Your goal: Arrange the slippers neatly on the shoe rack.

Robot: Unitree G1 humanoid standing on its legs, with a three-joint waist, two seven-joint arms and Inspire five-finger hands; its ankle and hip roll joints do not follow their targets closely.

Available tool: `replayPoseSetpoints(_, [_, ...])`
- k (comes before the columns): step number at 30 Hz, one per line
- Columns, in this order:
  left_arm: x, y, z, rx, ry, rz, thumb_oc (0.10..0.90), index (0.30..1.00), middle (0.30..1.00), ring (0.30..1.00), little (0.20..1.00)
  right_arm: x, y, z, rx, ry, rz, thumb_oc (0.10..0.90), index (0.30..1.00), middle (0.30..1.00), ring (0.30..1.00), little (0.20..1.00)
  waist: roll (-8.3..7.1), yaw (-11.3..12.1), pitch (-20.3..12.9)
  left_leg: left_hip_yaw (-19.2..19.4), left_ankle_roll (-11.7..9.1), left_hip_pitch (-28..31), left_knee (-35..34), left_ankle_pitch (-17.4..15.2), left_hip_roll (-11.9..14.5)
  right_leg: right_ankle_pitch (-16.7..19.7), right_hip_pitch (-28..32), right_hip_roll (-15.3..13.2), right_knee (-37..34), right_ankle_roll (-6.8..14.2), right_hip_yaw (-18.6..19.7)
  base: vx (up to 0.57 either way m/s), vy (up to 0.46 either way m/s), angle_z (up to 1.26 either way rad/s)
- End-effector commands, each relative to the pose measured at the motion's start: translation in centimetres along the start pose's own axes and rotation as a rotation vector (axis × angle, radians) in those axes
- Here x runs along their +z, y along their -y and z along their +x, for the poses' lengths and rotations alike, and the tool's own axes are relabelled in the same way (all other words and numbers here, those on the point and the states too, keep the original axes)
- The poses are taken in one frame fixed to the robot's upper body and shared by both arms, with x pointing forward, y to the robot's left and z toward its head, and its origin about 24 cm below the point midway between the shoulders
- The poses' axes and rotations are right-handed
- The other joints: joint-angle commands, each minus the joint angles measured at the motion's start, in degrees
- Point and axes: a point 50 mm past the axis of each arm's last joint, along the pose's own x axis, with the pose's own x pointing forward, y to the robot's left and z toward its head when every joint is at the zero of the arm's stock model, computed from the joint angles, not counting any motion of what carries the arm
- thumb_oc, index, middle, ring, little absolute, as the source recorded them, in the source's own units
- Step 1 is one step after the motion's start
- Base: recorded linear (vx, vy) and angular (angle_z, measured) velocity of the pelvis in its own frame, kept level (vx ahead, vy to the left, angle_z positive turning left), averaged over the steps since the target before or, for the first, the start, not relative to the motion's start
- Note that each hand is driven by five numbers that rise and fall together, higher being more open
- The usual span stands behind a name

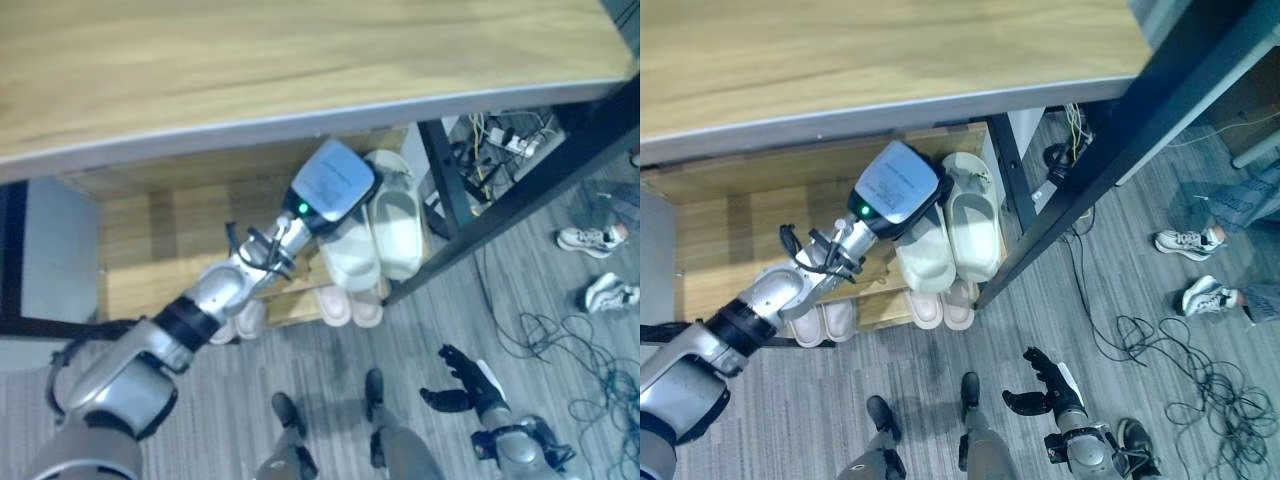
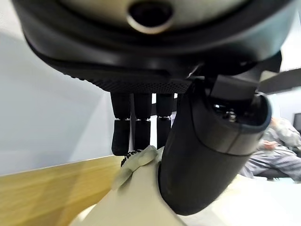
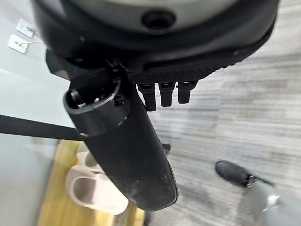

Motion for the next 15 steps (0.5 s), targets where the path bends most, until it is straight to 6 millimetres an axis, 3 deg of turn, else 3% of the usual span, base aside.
replayPoseSetpoints(1, [-2.2, -5.0, 4.6, 0.197, -0.003, 0.135, 0.400, 0.300, 0.300, 0.300, 0.300, 0.7, 2.9, -0.9, -0.049, 0.069, -0.096, 0.800, 0.900, 0.900, 0.900, 0.900, -0.09, 0.03, -2.69, -4.39, -3.81, 0.27, -0.30, -3.08, 2.40, -3.98, 0.79, -5.38, -0.08, 8.56, -3.15, 0.00, 0.000, 0.00])
replayPoseSetpoints(8, [-3.0, -5.3, 5.1, 0.174, -0.009, 0.199, 0.400, 0.300, 0.300, 0.300, 0.300, 0.2, 3.4, -0.9, -0.068, 0.046, -0.090, 0.800, 0.900, 0.900, 0.900, 0.900, 0.19, -0.08, -2.16, -4.22, -3.43, 0.44, -0.30, -3.56, 1.88, -3.78, 1.18, -5.87, -0.08, 8.64, -3.39, 0.01, 0.020, 0.02])
replayPoseSetpoints(9, [-3.0, -5.0, 5.2, 0.155, -0.018, 0.190, 0.525, 0.488, 0.488, 0.488, 0.488, 0.3, 3.4, -0.7, -0.069, 0.047, -0.089, 0.800, 0.900, 0.900, 0.900, 0.900, 0.21, -0.05, -2.12, -4.33, -3.34, 0.48, -0.30, -3.55, 1.76, -3.76, 1.21, -5.93, -0.05, 8.63, -3.38, 0.02, 0.041, 0.02])
replayPoseSetpoints(10, [-3.0, -4.8, 5.2, 0.148, -0.028, 0.176, 0.800, 0.900, 0.900, 0.900, 0.900, 0.4, 3.5, -0.6, -0.074, 0.046, -0.085, 0.800, 0.900, 0.900, 0.900, 0.900, 0.19, -0.01, -1.92, -4.33, -3.31, 0.50, -0.30, -3.57, 1.66, -3.73, 1.25, -6.00, -0.06, 8.62, -3.36, 0.00, 0.032, 0.01])
replayPoseSetpoints(15, [-1.2, -3.4, 4.2, 0.156, -0.048, 0.043, 0.800, 0.900, 0.900, 0.900, 0.900, 0.5, 3.1, 0.0, -0.104, 0.041, -0.058, 0.800, 0.900, 0.900, 0.900, 0.900, 0.50, 0.94, -1.98, -5.15, -2.96, 0.39, -0.30, -3.53, 0.95, -3.81, 1.51, -6.35, -0.08, 8.43, -3.84, 0.00, 0.000, 0.01])
